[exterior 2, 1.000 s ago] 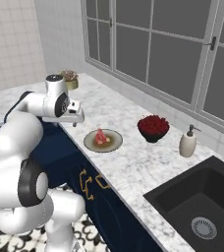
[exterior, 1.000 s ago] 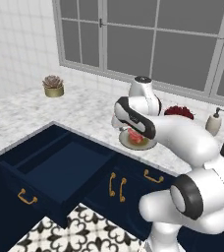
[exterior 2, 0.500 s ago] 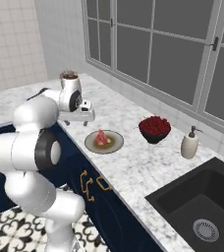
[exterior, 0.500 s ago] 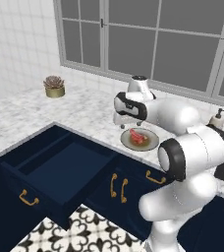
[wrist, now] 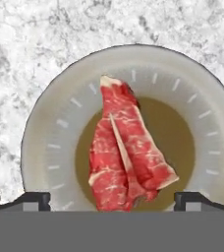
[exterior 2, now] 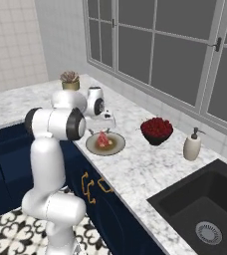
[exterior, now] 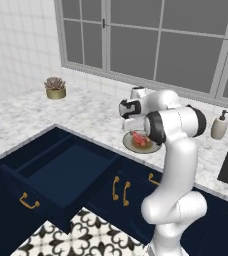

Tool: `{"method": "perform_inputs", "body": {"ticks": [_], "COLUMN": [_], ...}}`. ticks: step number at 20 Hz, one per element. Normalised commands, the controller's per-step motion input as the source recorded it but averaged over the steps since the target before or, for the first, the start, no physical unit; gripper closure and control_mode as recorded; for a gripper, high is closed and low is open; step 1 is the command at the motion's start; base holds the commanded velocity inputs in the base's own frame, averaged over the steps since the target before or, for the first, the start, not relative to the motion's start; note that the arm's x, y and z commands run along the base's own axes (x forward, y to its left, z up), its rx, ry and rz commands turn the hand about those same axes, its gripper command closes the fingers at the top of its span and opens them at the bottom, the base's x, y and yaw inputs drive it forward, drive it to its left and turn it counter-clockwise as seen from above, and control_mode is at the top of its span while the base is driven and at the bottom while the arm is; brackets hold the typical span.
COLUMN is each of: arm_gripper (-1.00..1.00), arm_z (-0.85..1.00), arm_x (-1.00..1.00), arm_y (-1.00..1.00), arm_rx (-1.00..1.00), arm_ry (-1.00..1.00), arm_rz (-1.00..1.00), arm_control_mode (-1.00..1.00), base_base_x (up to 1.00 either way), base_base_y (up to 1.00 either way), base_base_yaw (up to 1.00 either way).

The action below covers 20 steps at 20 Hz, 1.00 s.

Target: Pick up the knife from the drawer and place it on the cutting board. Then place the meat from the plate to the cutting board.

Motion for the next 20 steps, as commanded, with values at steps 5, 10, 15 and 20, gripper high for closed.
{"method": "perform_inputs", "body": {"ticks": [5,10,15,20], "arm_gripper": [-1.0,-1.0,-1.0,-1.0], "arm_z": [-0.85,-0.47,-0.32,-0.29], "arm_x": [0.6,0.23,-0.21,-0.32], "arm_y": [-0.05,-0.34,-0.66,-0.23], "arm_rx": [-0.14,-0.01,0.03,0.01], "arm_ry": [-0.14,-0.13,-0.08,-0.02], "arm_rz": [0.16,0.18,0.1,0.01], "arm_control_mode": [-1.0,-1.0,-1.0,-1.0], "base_base_x": [0.0,0.0,0.0,0.0], "base_base_y": [0.0,0.0,0.0,0.0], "base_base_yaw": [0.0,0.0,0.0,0.0]}}
